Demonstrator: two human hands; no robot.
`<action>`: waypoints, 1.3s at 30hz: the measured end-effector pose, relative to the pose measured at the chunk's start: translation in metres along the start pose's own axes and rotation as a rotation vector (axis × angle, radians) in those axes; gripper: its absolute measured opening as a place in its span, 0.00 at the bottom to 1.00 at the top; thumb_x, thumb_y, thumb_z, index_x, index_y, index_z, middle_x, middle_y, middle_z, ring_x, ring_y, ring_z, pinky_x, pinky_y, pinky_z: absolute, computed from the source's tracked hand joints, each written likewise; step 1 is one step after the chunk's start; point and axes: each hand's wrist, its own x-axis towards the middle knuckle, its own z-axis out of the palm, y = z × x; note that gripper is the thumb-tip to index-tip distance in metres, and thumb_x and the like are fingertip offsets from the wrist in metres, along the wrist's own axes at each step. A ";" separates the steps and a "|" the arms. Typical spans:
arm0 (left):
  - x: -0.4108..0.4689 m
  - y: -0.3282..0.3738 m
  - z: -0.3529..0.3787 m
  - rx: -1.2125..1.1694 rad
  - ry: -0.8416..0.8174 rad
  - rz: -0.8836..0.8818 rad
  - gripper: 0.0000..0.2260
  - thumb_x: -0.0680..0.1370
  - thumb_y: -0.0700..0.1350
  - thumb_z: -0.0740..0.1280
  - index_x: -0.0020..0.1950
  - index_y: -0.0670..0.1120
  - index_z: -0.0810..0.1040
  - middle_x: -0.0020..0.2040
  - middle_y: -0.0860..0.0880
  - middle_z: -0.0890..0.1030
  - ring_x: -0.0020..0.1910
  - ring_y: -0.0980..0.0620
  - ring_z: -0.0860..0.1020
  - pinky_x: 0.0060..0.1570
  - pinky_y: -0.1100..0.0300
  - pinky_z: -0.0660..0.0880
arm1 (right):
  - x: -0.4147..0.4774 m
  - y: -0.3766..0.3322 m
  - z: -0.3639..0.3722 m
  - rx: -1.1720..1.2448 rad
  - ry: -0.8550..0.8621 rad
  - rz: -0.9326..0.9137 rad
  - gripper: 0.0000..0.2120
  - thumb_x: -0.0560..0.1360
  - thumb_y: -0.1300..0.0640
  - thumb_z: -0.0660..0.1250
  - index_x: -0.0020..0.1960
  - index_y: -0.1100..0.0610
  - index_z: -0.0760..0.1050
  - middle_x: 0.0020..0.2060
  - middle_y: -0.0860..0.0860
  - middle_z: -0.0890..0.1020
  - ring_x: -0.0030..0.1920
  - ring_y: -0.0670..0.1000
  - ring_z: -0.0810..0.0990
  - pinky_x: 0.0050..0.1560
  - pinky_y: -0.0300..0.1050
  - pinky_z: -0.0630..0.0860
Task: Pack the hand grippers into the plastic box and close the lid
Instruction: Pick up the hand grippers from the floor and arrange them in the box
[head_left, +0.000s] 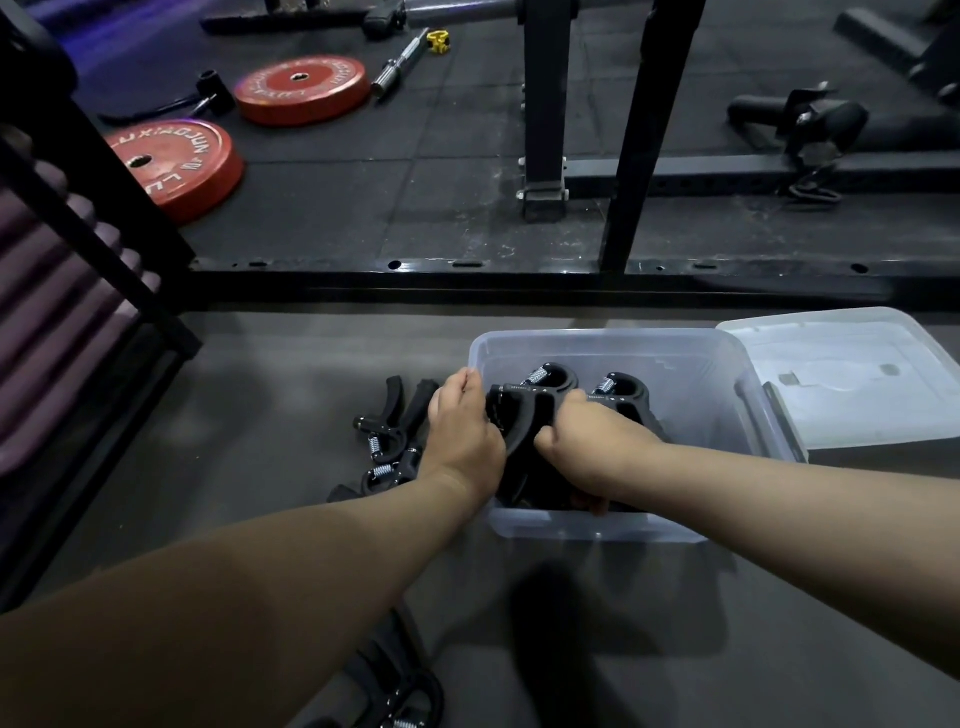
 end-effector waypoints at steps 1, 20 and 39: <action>0.000 0.000 0.000 -0.002 0.001 0.000 0.29 0.75 0.33 0.53 0.77 0.42 0.58 0.78 0.47 0.56 0.76 0.48 0.51 0.73 0.62 0.47 | 0.000 0.000 0.001 -0.005 0.010 -0.006 0.26 0.79 0.55 0.57 0.71 0.69 0.56 0.35 0.55 0.78 0.25 0.56 0.79 0.21 0.45 0.75; 0.000 -0.001 0.002 0.061 -0.023 0.013 0.30 0.74 0.34 0.54 0.78 0.41 0.57 0.78 0.46 0.54 0.76 0.46 0.50 0.75 0.55 0.51 | -0.003 -0.005 0.001 -0.117 -0.129 -0.055 0.43 0.78 0.45 0.56 0.76 0.67 0.35 0.33 0.54 0.85 0.29 0.52 0.84 0.36 0.43 0.81; 0.002 -0.003 0.003 0.050 -0.001 0.022 0.27 0.77 0.35 0.53 0.77 0.41 0.58 0.77 0.45 0.57 0.75 0.45 0.52 0.75 0.56 0.51 | -0.008 0.013 0.012 -0.478 0.009 -0.254 0.39 0.83 0.47 0.54 0.75 0.71 0.35 0.53 0.60 0.83 0.51 0.58 0.82 0.47 0.50 0.76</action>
